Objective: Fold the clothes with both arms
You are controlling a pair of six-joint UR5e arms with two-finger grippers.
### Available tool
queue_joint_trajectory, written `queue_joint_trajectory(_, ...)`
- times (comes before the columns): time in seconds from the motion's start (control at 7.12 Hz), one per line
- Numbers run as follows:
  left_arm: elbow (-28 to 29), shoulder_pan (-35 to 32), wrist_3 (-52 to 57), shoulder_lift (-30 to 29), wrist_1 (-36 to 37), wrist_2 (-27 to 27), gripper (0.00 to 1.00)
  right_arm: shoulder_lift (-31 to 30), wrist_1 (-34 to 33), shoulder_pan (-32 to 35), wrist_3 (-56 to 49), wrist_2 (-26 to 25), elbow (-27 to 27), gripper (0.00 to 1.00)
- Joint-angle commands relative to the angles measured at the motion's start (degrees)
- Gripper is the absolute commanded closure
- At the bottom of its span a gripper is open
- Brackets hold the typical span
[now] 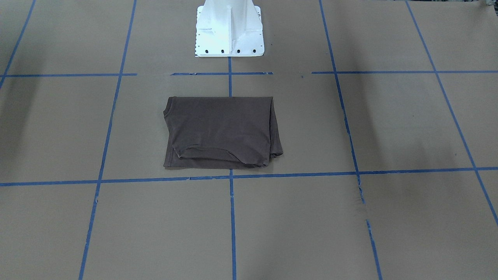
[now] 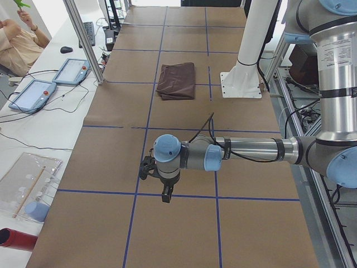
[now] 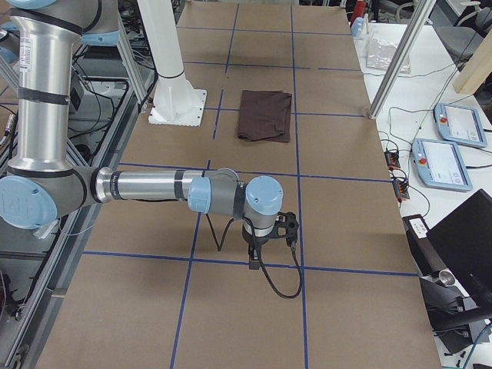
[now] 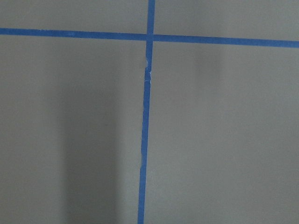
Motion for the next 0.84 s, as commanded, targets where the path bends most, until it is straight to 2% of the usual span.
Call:
queue_joint_trajectory(0.0,1.68,0.05,-0.02,-1.13,-2.15,0.83,0.0,-0.28,0.13,-0.01,0.36,-0.23,0.12,0.0)
queue_joint_trajectory(0.42,1.85,-0.04,0.15,-0.69,-2.59,0.3,0.0,-1.42,2.67,-0.09,4.3,-0.58,0.56,0.0)
queue_joint_trajectory(0.7,1.68,-0.04,0.07,-0.6,-2.59,0.3,0.0,-1.51,9.5,-1.31,11.23,-1.9,0.65,0.0)
